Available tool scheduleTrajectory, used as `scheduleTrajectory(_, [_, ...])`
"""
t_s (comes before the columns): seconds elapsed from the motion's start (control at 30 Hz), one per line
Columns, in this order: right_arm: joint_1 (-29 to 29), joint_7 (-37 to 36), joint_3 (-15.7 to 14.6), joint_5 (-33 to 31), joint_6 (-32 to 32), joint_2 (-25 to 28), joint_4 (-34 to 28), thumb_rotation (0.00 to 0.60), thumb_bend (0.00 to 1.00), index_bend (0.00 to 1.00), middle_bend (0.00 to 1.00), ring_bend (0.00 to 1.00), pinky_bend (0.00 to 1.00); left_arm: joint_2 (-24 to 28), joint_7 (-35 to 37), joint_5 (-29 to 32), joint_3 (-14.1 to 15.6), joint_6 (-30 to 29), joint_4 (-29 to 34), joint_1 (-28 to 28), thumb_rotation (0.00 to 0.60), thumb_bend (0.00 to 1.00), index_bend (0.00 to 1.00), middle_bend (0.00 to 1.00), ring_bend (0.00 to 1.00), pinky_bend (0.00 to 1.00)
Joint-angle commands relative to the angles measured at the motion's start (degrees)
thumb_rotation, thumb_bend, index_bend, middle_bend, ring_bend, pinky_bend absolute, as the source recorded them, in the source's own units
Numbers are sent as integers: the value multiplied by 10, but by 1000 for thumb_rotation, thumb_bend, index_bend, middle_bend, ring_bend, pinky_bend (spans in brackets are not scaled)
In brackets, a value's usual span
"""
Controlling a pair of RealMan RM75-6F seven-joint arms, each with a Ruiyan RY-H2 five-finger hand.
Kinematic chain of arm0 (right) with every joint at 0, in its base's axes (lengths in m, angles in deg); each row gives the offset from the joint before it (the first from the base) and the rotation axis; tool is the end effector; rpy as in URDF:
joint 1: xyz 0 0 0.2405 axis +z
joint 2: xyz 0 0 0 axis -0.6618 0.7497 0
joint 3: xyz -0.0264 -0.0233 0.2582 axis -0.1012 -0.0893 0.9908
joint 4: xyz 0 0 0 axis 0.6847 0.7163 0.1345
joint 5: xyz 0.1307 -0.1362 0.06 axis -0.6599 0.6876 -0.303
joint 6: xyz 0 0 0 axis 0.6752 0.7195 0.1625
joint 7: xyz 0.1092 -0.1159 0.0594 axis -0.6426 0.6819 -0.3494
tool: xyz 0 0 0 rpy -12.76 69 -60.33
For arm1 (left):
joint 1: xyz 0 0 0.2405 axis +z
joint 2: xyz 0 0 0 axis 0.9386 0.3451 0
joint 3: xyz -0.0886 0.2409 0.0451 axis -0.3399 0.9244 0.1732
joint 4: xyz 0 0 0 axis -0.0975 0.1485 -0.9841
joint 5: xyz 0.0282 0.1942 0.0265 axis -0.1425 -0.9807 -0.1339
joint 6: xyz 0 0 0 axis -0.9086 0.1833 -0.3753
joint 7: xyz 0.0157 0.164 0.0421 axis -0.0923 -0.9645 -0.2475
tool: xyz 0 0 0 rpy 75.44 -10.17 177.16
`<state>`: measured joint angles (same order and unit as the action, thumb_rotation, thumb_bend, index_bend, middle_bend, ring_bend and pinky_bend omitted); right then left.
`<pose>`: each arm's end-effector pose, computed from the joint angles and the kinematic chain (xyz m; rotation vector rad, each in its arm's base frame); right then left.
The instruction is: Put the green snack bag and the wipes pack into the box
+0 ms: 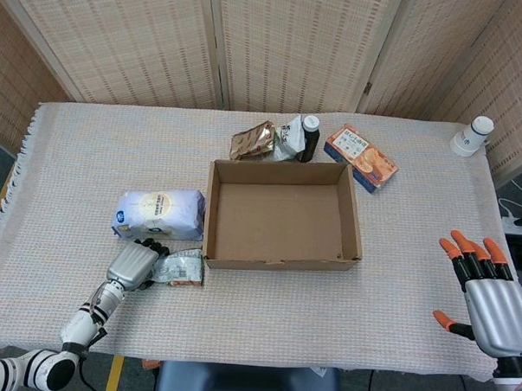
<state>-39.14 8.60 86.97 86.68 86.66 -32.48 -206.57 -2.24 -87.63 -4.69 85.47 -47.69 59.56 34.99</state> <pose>-0.1947 -0.1814 0.2292 1.4593 -0.8875 0.7731 -0.2210 0.3218 -0.0008 -1.9693 -0.7979 -0.5864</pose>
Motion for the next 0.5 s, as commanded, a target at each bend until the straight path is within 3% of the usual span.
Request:
scheduleTrajectory(0.03, [0,-1,0,-1,0,0,0,600,4,103,9,0,0,-16,19,-33,1,-32,-19,9,600,316,526,532,454,603])
scheduleTrajectory(0.27, [0,-3,-1,1,1,2,-1,600,4,103,9,0,0,-14,48,-82,7,-67,-28,20,600,405,736,787,689,799])
scheduleTrajectory(0.5, [0,-5,-2,4,2,3,-2,600,4,103,9,0,0,50,61,-115,18,-78,48,27,600,428,773,882,774,865])
